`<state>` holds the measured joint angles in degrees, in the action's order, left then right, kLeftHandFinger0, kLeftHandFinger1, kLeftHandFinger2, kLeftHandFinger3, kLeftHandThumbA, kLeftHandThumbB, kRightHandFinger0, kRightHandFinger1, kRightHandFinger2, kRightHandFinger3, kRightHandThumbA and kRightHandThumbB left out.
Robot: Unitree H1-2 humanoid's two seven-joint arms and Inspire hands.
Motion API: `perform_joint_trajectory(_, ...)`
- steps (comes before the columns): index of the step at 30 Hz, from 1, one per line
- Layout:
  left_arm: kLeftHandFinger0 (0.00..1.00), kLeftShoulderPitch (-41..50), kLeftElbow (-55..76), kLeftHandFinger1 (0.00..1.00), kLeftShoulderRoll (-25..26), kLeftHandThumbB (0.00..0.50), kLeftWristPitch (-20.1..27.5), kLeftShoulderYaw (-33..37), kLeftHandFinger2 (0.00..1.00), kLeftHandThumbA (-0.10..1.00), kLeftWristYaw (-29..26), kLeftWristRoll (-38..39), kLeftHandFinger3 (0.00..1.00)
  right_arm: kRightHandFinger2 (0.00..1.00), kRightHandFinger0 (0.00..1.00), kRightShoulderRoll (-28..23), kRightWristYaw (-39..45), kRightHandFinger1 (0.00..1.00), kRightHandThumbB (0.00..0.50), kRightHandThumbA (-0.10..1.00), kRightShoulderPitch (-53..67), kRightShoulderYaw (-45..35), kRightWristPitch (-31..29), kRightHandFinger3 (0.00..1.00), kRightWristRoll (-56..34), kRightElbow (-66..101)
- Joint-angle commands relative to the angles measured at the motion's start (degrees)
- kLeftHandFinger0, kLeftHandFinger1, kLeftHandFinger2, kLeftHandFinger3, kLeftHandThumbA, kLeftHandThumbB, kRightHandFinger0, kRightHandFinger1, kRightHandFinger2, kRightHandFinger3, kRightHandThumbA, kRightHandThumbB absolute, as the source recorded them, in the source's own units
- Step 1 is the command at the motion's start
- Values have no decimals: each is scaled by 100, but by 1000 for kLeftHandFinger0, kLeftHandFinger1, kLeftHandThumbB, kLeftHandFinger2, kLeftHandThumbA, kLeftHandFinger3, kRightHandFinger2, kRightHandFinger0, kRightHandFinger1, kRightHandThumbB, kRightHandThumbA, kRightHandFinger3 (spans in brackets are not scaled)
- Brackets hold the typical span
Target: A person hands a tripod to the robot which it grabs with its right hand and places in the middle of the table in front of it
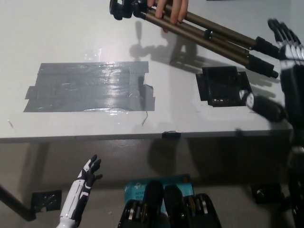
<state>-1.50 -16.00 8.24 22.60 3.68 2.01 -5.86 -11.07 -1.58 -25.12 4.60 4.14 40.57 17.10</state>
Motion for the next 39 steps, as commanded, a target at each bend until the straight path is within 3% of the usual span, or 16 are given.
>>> perform_joint_trajectory(1, 909, -63, 94, 1000, 74, 293, 261, 27, 1000, 986, 66, -33, 1000, 1000, 1000, -32, 167, 1000, 376, 919, -739, 166, 424, 1000, 479, -773)
perform_joint_trajectory(4, 900, -101, 61, 1000, 80, 300, 282, 18, 1000, 991, 51, -51, 1000, 1000, 1000, -10, 45, 1000, 393, 900, -1087, 291, 441, 1000, 566, -1378)
perform_joint_trajectory(14, 906, -139, 127, 1000, 87, 308, 182, 28, 1000, 998, 83, -57, 1000, 1000, 1000, -36, 205, 1000, 472, 1000, -2139, 735, 601, 1000, 513, -3017)
perform_joint_trajectory(25, 908, -212, 139, 1000, 91, 303, 163, 8, 1000, 998, 70, -60, 1000, 1000, 1000, -88, 118, 1000, 451, 1000, -3057, 1098, 740, 1000, 598, -4051)
perform_joint_trajectory(33, 902, -271, 190, 1000, 98, 285, 193, 14, 1000, 997, 67, -90, 1000, 1000, 1000, -144, -352, 1000, 469, 1000, -3963, 1374, 685, 1000, 732, -5567)
perform_joint_trajectory(35, 901, -283, 168, 1000, 103, 282, 218, 16, 1000, 997, 73, -84, 1000, 1000, 1000, -122, -516, 1000, 441, 1000, -4151, 1445, 718, 1000, 746, -6036)
perform_joint_trajectory(36, 901, -284, 168, 1000, 105, 282, 217, 14, 1000, 995, 84, -63, 1000, 1000, 1000, -90, -685, 1000, 416, 951, -4267, 1501, 773, 1000, 787, -6350)
perform_joint_trajectory(38, 901, -288, 161, 1000, 104, 280, 227, 8, 1000, 989, 88, -40, 1000, 1000, 1000, 23, -1280, 1000, 362, 669, -4519, 1686, 1066, 1000, 1000, -7090)
perform_joint_trajectory(39, 901, -289, 158, 1000, 102, 280, 229, 6, 1000, 989, 90, -32, 1000, 1000, 1000, 45, -1398, 1000, 362, 669, -4570, 1738, 1143, 1000, 1047, -7237)
